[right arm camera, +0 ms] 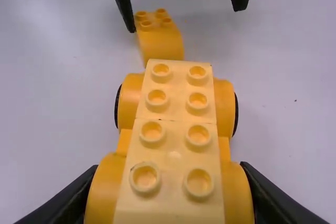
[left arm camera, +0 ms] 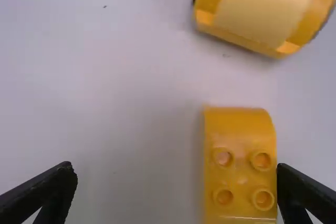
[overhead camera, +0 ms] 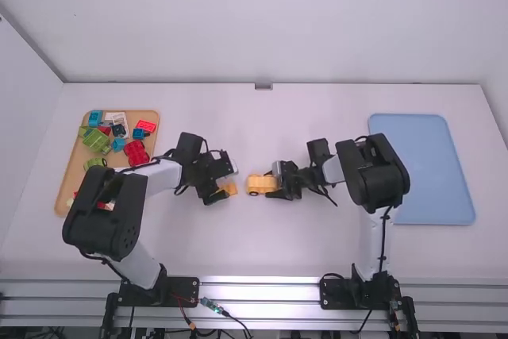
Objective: Assemble lego blocks to make yellow taxi
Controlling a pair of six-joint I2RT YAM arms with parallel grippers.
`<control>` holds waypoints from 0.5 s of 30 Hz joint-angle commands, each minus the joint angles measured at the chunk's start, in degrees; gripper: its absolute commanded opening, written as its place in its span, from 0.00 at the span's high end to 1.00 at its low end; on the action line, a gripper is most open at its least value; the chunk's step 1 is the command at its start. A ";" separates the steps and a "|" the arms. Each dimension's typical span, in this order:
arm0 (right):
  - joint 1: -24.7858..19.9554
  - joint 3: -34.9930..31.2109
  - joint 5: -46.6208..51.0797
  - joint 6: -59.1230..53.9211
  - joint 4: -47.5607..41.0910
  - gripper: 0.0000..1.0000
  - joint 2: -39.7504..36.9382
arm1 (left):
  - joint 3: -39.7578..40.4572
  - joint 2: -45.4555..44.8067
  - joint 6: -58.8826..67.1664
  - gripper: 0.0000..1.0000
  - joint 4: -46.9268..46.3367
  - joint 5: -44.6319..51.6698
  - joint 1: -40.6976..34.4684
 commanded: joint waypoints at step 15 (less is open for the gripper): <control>0.15 0.38 5.62 0.63 -2.45 0.72 1.29 | -3.96 -2.04 17.92 0.01 1.05 26.55 9.49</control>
